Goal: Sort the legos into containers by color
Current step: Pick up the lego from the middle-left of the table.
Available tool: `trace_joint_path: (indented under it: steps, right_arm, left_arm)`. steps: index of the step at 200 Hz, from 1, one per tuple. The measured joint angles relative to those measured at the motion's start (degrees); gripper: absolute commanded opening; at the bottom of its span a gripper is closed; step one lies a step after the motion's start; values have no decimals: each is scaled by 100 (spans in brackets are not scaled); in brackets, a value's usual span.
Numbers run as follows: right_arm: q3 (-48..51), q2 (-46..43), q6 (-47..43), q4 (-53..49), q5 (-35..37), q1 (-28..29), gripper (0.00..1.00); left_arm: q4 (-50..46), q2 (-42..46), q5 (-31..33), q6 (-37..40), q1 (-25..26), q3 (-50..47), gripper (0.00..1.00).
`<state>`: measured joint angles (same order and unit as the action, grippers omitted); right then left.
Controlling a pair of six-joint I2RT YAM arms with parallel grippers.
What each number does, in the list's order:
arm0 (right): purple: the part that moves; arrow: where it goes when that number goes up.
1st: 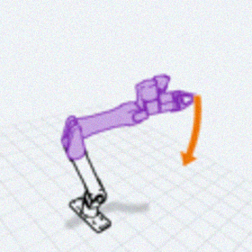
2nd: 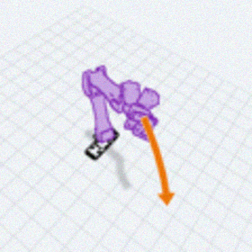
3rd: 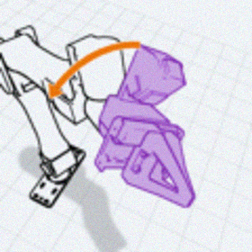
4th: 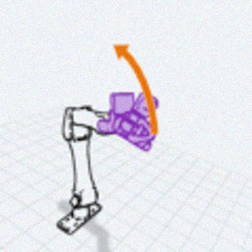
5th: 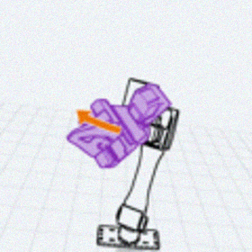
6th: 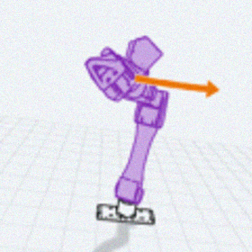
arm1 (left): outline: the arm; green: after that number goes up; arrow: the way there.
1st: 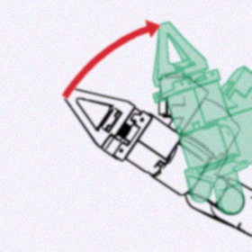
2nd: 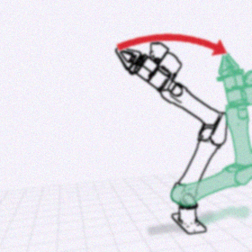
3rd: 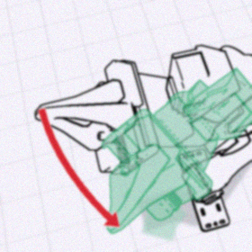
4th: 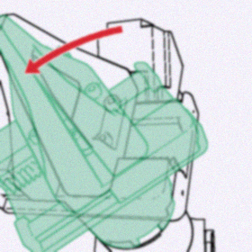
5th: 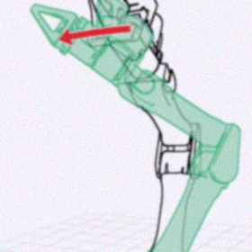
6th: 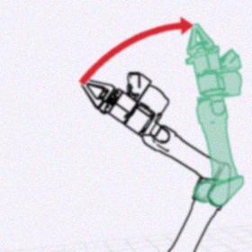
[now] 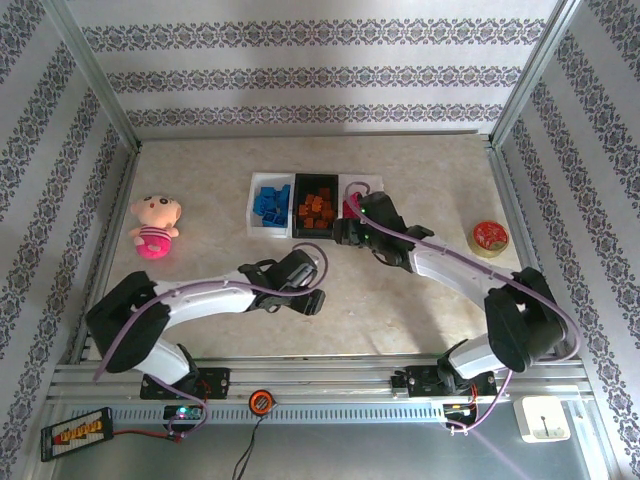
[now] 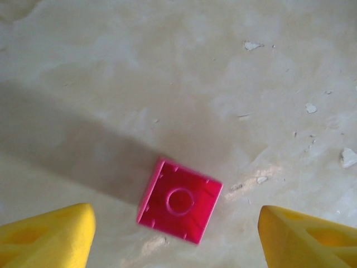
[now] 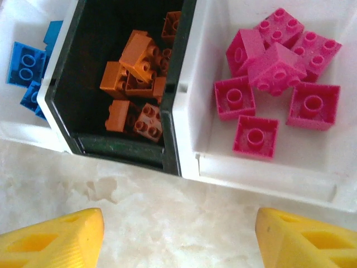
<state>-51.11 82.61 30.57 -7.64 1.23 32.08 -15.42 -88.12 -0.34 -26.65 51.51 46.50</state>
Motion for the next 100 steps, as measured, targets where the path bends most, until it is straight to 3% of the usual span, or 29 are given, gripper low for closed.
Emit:
trace_joint_path:
  steps: [27, 82, 100]
  right_arm:
    - [232, -317, 83, 70, 2, -48, 72]
    - [339, -743, 118, 142, 79, -181, 72]
    - [463, -914, 136, 160, 133, -293, 72]
  left_arm:
    - [0, -459, 227, 162, 101, 216, 63]
    - [2, -682, 380, 330, 129, 256, 35]
    - [2, -678, 350, 337, 170, 278, 32]
